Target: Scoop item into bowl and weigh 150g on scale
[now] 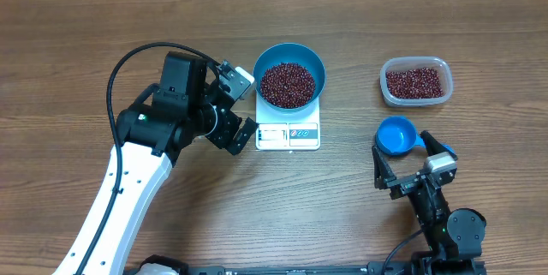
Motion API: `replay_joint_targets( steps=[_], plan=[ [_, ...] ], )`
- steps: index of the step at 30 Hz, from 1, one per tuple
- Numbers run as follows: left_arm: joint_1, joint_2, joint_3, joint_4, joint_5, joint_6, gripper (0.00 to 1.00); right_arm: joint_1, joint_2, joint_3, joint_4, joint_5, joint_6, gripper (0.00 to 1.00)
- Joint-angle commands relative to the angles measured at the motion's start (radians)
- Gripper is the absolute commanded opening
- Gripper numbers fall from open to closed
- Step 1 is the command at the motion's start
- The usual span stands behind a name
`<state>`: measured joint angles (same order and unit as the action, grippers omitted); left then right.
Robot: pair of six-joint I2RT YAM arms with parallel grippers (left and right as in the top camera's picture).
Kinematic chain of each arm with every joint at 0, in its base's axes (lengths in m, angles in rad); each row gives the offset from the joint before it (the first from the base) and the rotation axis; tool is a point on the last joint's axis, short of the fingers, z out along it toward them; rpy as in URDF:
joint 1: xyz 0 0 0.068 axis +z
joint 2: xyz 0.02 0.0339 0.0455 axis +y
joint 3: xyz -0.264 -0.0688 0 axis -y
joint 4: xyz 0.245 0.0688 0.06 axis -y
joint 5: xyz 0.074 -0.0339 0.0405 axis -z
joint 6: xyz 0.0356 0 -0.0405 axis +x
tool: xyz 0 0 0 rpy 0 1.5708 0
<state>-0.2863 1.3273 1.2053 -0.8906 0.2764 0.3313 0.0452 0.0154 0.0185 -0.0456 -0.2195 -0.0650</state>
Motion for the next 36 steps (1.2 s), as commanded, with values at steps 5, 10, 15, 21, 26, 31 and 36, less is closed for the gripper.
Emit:
replay_joint_targets(
  steps=[5, 10, 15, 21, 26, 31, 36],
  plan=[
    [-0.002, 0.008, 0.001, 0.002, 0.012, -0.014, 1.0, -0.007, -0.013, -0.011, -0.018, 0.017, 0.024, 1.0],
    [-0.002, 0.008, 0.001, 0.002, 0.012, -0.014, 1.0, -0.007, -0.013, -0.011, -0.018, 0.017, 0.024, 1.0],
    [-0.002, 0.008, 0.001, 0.002, 0.011, -0.014, 1.0, -0.007, -0.013, -0.011, -0.018, 0.017, 0.024, 1.0],
    [-0.002, 0.008, 0.001, 0.002, 0.012, -0.014, 1.0, -0.007, -0.013, -0.011, -0.018, 0.017, 0.024, 1.0],
    [-0.002, 0.008, 0.001, 0.002, 0.012, -0.014, 1.0, -0.007, -0.013, -0.011, -0.018, 0.017, 0.024, 1.0],
    [-0.002, 0.004, 0.001, -0.006, 0.008, -0.014, 1.0, -0.007, -0.013, -0.011, -0.018, 0.017, 0.024, 1.0],
    [0.032, -0.082, -0.003, -0.024, -0.032, -0.014, 1.0, -0.007, -0.013, -0.011, -0.018, 0.017, 0.024, 1.0]
  ],
)
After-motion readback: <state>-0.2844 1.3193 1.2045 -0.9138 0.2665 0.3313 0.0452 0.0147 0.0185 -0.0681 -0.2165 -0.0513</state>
